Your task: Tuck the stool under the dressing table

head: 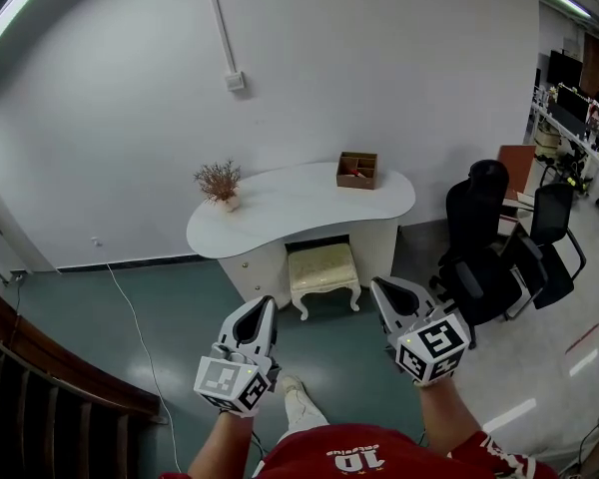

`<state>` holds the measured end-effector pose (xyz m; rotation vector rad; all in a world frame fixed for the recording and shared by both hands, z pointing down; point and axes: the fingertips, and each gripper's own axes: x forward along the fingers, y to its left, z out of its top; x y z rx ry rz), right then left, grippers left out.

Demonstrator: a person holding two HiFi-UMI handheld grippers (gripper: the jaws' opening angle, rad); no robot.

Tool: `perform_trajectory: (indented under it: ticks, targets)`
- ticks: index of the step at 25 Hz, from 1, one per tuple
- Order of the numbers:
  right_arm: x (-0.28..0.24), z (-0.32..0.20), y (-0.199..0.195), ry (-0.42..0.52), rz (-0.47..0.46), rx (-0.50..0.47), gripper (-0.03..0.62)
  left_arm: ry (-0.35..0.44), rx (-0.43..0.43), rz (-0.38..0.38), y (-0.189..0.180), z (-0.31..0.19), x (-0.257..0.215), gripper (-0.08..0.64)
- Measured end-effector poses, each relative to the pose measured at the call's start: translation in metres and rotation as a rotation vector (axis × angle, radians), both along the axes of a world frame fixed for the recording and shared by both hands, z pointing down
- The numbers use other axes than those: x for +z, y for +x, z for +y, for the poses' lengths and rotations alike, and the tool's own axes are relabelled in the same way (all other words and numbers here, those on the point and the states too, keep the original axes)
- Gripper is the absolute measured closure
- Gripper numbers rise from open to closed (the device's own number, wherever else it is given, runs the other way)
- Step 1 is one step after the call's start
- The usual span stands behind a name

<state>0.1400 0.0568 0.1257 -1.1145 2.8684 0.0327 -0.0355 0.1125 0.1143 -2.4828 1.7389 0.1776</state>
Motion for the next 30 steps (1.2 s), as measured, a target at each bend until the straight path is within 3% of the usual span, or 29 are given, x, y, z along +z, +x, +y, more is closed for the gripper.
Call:
perform_trajectory:
  ticks: [10,21,30]
  targets:
    - [0.003,-0.005,0.0,-0.016,0.008,0.034,0.589,-0.01,0.045,0.017,0.005,-0.005,0.006,0.56]
    - [-0.001,0.001,-0.013,0.032,0.049,0.036,0.589,-0.007,0.007,0.037,-0.011,0.009,0.006,0.56]
    - [0.001,0.0,-0.011,0.017,0.044,0.043,0.589,-0.01,0.017,0.058,-0.012,0.006,0.012,0.56]
